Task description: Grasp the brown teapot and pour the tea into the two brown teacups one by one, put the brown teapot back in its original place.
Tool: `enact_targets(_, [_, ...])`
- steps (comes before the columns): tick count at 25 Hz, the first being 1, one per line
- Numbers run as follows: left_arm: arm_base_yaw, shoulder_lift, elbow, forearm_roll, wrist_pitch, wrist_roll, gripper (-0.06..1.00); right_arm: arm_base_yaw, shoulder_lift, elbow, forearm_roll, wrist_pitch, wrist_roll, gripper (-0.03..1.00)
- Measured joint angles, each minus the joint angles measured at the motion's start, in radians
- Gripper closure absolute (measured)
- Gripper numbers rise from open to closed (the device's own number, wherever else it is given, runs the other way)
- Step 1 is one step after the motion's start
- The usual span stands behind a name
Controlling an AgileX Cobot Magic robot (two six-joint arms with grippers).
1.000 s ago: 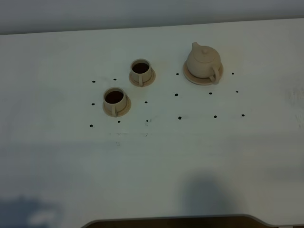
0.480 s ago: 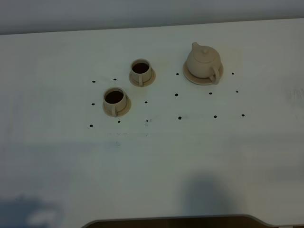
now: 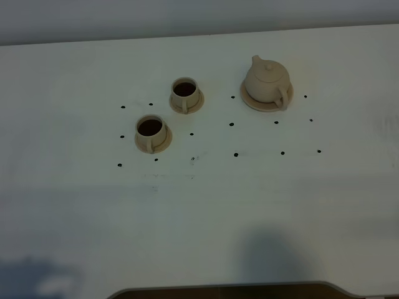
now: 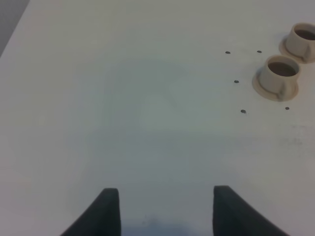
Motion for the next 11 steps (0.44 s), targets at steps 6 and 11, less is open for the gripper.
enact_targets(6, [0.000, 0.000, 0.000, 0.000, 0.000, 0.000, 0.48, 0.000, 0.000, 0.000, 0.000, 0.000, 0.000, 0.64])
enact_targets(11, [0.000, 0.000, 0.000, 0.000, 0.000, 0.000, 0.48, 0.000, 0.000, 0.000, 0.000, 0.000, 0.000, 0.64])
